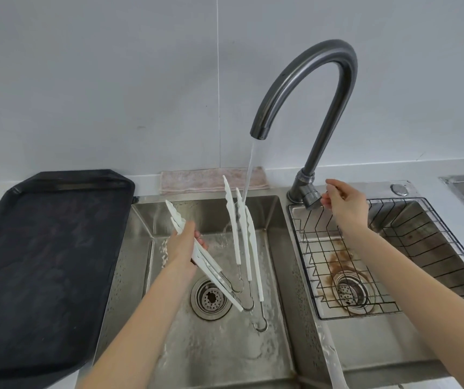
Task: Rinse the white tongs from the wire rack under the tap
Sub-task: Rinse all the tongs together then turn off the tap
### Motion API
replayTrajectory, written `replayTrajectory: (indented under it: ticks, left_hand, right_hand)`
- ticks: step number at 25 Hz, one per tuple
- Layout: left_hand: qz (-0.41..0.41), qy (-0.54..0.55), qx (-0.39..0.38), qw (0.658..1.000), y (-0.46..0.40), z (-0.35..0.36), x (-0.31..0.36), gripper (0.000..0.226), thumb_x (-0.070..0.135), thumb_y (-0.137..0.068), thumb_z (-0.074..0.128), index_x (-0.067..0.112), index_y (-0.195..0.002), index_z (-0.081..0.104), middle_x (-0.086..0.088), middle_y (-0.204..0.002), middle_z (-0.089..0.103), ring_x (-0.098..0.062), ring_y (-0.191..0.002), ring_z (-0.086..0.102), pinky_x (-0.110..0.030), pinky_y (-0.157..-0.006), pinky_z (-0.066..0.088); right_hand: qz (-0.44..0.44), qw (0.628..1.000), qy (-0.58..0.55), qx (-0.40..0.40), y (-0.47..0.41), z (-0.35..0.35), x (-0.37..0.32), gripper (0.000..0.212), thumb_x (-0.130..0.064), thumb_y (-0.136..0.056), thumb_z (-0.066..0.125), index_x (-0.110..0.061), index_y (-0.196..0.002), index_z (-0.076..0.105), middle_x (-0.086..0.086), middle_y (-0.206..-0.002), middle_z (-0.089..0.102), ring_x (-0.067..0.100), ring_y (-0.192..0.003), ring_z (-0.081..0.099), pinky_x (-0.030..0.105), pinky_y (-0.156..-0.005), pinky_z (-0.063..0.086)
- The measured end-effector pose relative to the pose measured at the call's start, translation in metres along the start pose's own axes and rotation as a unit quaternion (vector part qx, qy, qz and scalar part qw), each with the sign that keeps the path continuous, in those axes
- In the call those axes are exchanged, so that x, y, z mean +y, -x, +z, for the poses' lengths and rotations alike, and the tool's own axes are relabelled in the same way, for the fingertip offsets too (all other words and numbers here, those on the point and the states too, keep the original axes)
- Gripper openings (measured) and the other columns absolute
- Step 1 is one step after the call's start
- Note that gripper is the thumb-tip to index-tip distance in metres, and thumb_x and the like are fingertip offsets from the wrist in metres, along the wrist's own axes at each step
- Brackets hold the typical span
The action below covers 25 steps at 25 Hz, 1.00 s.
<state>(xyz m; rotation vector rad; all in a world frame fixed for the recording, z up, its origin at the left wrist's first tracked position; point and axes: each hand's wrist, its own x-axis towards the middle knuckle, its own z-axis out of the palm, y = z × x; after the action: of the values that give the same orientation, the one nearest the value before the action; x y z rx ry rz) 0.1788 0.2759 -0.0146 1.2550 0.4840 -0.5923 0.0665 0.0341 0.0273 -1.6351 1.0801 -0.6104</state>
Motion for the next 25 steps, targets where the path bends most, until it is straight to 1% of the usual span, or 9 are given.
replayTrajectory:
  ticks: [3,10,14,16,18,21,22,23,25]
  left_hand:
    - [0.002,-0.008,-0.002,1.0,0.0,0.0,-0.001,0.027,0.008,-0.086,0.045,0.014,-0.06,0.038,0.008,-0.031,0.039,-0.006,-0.025,0.035,-0.017,-0.037,0.035]
    - [-0.006,-0.004,0.004,1.0,0.004,0.0,0.002,0.026,0.008,-0.085,0.047,0.014,-0.061,0.04,0.004,-0.04,0.04,-0.006,-0.027,0.035,-0.016,-0.036,0.035]
    - [-0.006,-0.016,-0.001,1.0,0.01,0.0,0.004,0.023,0.008,-0.086,0.047,0.014,-0.064,0.041,0.001,-0.052,0.038,-0.006,-0.027,0.035,-0.017,-0.037,0.035]
    - [-0.005,-0.019,-0.009,1.0,0.011,0.001,0.004,0.021,0.009,-0.087,0.047,0.014,-0.067,0.042,0.001,-0.051,0.039,-0.006,-0.028,0.035,-0.016,-0.036,0.035]
    - [0.001,-0.019,-0.018,1.0,0.014,0.001,0.002,0.021,0.008,-0.086,0.048,0.015,-0.067,0.043,0.003,-0.045,0.041,-0.006,-0.029,0.036,-0.016,-0.036,0.036]
    - [0.012,-0.03,-0.038,0.999,0.017,0.0,0.0,0.02,0.006,-0.086,0.05,0.015,-0.07,0.043,0.004,-0.043,0.041,-0.006,-0.031,0.037,-0.019,-0.039,0.036]
    - [0.016,-0.042,-0.049,0.998,0.018,-0.001,0.0,0.021,0.006,-0.086,0.05,0.015,-0.069,0.042,0.003,-0.045,0.04,-0.006,-0.032,0.037,-0.019,-0.039,0.037]
    - [0.022,-0.055,-0.063,0.996,0.018,-0.001,0.0,0.022,0.006,-0.086,0.051,0.015,-0.067,0.042,0.003,-0.047,0.039,-0.007,-0.034,0.038,-0.02,-0.039,0.038]
    - [0.034,-0.068,-0.096,0.992,0.02,-0.003,0.001,0.023,0.006,-0.086,0.055,0.016,-0.068,0.047,0.002,-0.053,0.04,-0.008,-0.04,0.041,-0.021,-0.045,0.042]
  right_hand:
    - [-0.004,1.0,0.003,0.004,-0.004,0.002,-0.003,0.03,-0.015,-0.095,0.048,-0.008,-0.122,0.061,0.001,-0.075,0.061,0.005,-0.066,0.057,0.026,-0.085,0.051]
    - [-0.041,0.997,0.06,0.003,-0.013,0.005,-0.013,0.031,-0.011,-0.094,0.047,-0.005,-0.122,0.061,0.011,-0.084,0.062,0.016,-0.069,0.059,0.039,-0.094,0.053]
    - [-0.035,0.996,0.077,-0.004,0.005,0.009,-0.012,0.051,-0.019,-0.096,0.047,-0.013,-0.145,0.033,0.003,-0.092,0.059,0.021,-0.086,0.062,0.036,-0.087,0.052]
    - [-0.025,0.995,0.06,-0.07,0.031,0.023,-0.009,0.059,-0.025,-0.096,0.046,-0.015,-0.149,0.02,0.002,-0.1,0.059,0.019,-0.094,0.061,0.036,-0.087,0.051]
    - [0.006,0.981,0.052,-0.185,0.063,0.04,-0.004,0.07,-0.033,-0.095,0.047,-0.016,-0.151,0.009,0.006,-0.116,0.058,0.02,-0.108,0.059,0.039,-0.098,0.048]
    - [0.081,0.934,0.085,-0.337,0.102,0.063,0.005,0.096,-0.049,-0.086,0.053,-0.017,-0.151,-0.01,0.009,-0.15,0.035,0.026,-0.137,0.038,0.044,-0.112,0.03]
    - [0.096,0.928,0.078,-0.351,0.11,0.07,0.008,0.1,-0.049,-0.084,0.058,-0.018,-0.151,-0.009,0.009,-0.151,0.035,0.026,-0.137,0.039,0.043,-0.113,0.029]
    - [0.105,0.931,0.054,-0.344,0.114,0.075,0.012,0.096,-0.045,-0.083,0.062,-0.018,-0.151,0.0,0.009,-0.14,0.048,0.024,-0.127,0.051,0.041,-0.109,0.037]
    - [0.11,0.948,0.003,-0.3,0.114,0.08,0.015,0.057,-0.024,-0.086,0.061,-0.012,-0.134,0.034,0.003,-0.09,0.062,0.013,-0.078,0.065,0.022,-0.075,0.056]
